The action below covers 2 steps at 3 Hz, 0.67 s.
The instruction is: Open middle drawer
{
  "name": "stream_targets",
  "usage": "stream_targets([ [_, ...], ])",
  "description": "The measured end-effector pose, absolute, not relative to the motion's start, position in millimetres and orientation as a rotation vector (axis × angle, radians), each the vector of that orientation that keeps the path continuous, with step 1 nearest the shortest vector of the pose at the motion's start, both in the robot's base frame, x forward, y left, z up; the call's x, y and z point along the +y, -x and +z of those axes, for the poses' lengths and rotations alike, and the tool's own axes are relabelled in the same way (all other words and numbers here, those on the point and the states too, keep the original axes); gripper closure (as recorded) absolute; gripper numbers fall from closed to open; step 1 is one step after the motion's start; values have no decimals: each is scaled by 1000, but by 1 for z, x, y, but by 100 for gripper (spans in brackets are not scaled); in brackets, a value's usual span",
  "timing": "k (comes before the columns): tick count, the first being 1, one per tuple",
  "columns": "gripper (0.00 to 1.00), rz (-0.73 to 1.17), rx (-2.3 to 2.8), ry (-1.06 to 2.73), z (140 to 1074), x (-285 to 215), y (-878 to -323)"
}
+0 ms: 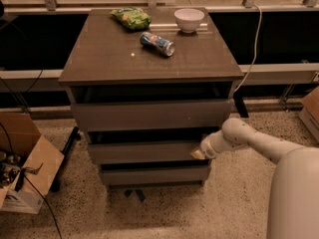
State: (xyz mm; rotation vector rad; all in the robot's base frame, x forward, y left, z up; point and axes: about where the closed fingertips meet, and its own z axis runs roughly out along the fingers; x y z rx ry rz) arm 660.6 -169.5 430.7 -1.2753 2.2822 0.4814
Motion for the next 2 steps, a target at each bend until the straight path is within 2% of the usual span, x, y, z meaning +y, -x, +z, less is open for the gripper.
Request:
stream_targets([
  [1, 81, 481, 2282, 1275, 431, -170, -661],
  [2, 58, 481, 2282, 1275, 431, -170, -661],
])
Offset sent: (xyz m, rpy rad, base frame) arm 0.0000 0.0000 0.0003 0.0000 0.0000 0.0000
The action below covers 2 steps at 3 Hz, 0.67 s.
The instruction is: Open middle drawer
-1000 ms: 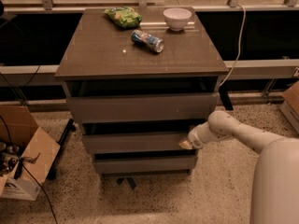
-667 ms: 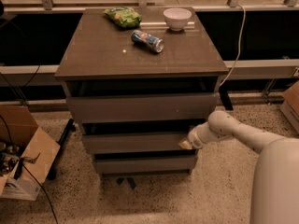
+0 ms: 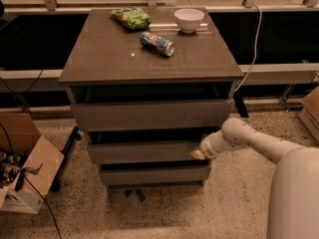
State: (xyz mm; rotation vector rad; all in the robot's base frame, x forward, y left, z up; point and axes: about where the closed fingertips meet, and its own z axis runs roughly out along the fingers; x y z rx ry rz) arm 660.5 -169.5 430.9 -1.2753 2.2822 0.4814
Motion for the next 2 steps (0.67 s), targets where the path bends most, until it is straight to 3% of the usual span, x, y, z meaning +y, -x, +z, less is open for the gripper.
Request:
stream_targets([
  [2, 11, 481, 2282, 1275, 431, -170, -661],
])
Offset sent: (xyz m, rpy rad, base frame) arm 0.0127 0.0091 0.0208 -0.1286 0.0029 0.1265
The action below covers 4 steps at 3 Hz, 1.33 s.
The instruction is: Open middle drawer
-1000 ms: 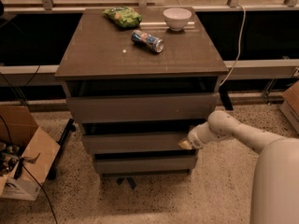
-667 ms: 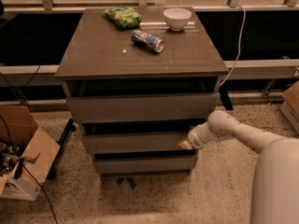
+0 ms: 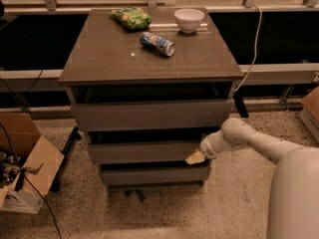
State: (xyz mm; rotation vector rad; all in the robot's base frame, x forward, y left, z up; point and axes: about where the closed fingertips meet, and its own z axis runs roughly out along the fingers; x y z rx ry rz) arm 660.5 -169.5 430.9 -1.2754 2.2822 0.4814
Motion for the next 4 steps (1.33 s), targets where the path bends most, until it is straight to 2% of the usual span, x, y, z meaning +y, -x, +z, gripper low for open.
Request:
stream_targets([
  [1, 11, 481, 2282, 1275, 431, -170, -661],
  [3, 62, 481, 2282, 1276, 431, -169, -661],
  [4, 47, 481, 2282, 1276, 431, -169, -661],
])
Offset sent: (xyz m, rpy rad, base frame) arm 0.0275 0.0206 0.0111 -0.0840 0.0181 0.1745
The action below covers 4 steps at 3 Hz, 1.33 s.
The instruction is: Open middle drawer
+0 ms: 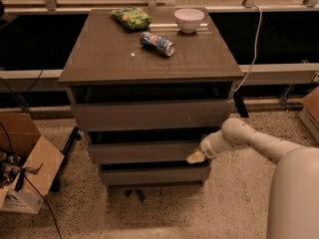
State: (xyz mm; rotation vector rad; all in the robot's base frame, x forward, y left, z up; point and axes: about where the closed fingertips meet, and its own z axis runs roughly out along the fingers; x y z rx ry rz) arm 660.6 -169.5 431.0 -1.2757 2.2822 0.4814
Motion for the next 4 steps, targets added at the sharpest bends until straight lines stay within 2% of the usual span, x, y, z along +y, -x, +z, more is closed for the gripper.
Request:
stream_targets([
  [2, 1, 481, 2282, 1276, 431, -169, -661],
  [3, 0, 481, 2282, 1276, 431, -169, -661],
  [4, 19, 481, 2282, 1276, 431, -169, -661],
])
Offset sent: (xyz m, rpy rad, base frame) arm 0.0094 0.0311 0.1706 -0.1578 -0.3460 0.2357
